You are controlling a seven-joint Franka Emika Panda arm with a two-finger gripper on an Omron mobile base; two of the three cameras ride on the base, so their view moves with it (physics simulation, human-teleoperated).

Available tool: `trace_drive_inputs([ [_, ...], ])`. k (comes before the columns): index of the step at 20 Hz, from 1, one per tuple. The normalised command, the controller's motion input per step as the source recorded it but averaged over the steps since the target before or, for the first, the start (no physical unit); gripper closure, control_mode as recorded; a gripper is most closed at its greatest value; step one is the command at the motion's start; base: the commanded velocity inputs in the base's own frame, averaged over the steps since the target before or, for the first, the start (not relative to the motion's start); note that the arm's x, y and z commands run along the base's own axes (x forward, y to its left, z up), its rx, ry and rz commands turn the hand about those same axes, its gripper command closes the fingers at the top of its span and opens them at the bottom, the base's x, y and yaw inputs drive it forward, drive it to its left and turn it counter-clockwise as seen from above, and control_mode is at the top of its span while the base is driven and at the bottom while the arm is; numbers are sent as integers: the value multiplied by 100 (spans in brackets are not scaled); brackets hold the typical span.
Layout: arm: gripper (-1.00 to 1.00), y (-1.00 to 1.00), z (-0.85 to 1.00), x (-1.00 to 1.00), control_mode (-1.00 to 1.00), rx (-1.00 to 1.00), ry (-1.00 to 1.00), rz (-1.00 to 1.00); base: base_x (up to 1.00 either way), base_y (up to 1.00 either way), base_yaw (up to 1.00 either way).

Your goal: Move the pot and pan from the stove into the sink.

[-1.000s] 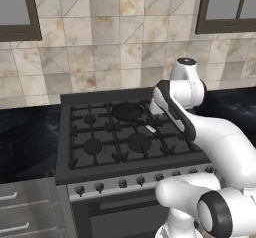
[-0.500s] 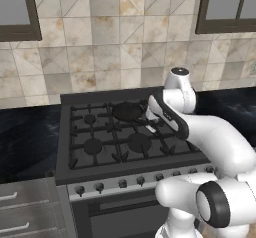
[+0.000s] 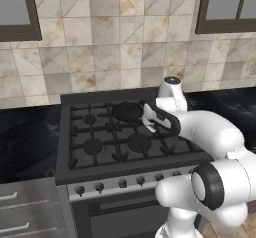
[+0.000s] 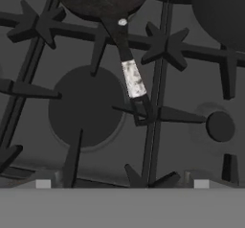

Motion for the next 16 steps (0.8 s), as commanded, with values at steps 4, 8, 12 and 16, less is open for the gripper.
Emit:
trace_drive_inputs([
  [4, -100, 0, -33, 14, -100, 0, 0, 4, 0, 0, 0],
  [8, -100, 0, -30, 3, -100, 0, -2, 4, 0, 0, 0],
  [12, -100, 0, -30, 8, -100, 0, -1, 4, 0, 0, 0],
  [16, -100, 0, -28, 15, -100, 0, -1, 4, 0, 0, 0],
])
